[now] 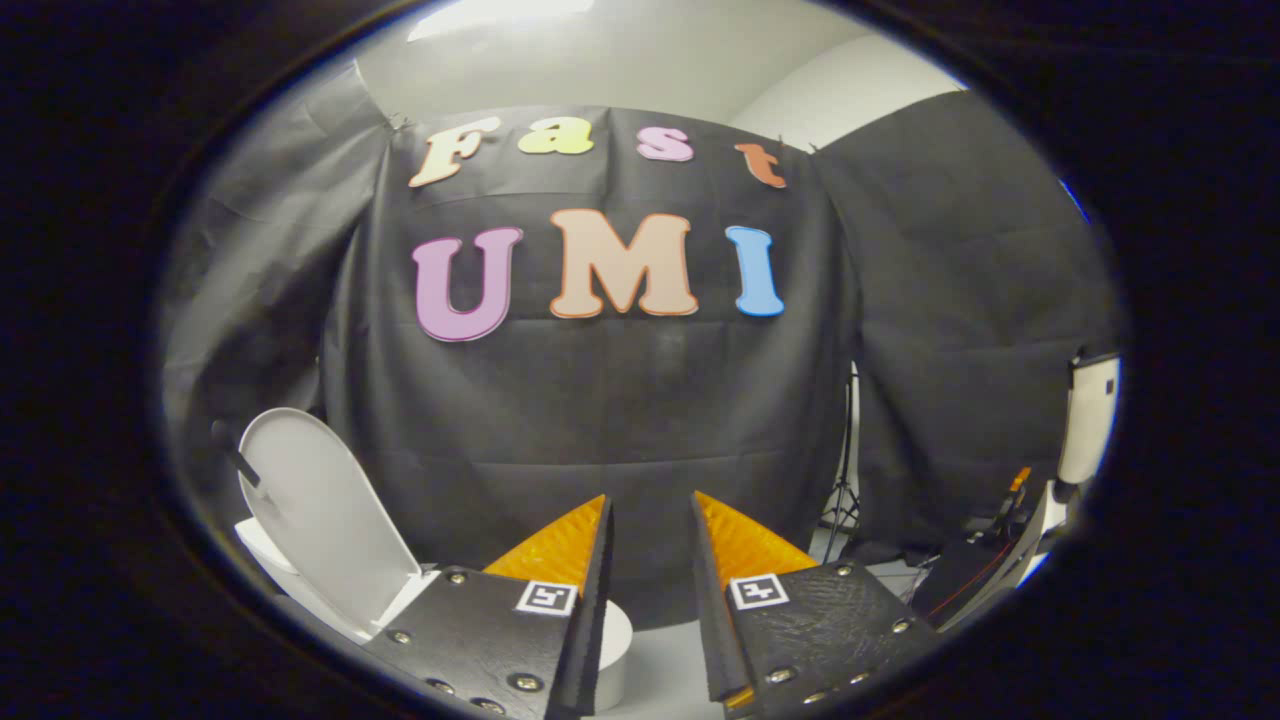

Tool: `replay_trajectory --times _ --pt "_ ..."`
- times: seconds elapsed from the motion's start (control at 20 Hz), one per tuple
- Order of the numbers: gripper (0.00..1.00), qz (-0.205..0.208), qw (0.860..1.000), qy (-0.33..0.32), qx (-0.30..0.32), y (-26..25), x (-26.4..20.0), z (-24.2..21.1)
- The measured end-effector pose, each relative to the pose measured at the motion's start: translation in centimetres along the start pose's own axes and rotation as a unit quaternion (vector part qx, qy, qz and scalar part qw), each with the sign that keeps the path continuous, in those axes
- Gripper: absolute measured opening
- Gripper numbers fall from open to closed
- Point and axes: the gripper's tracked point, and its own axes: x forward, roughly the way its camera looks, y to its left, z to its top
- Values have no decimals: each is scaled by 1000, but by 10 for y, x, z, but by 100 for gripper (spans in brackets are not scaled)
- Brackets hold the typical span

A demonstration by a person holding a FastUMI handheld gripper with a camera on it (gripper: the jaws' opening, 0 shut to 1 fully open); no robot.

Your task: Open the toilet lid.

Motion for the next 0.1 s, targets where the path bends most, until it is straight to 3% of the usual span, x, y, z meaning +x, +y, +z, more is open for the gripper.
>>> replay_trajectory --times 0.1 --pt "41 -15 1000 8 2 -8 -7 -16"
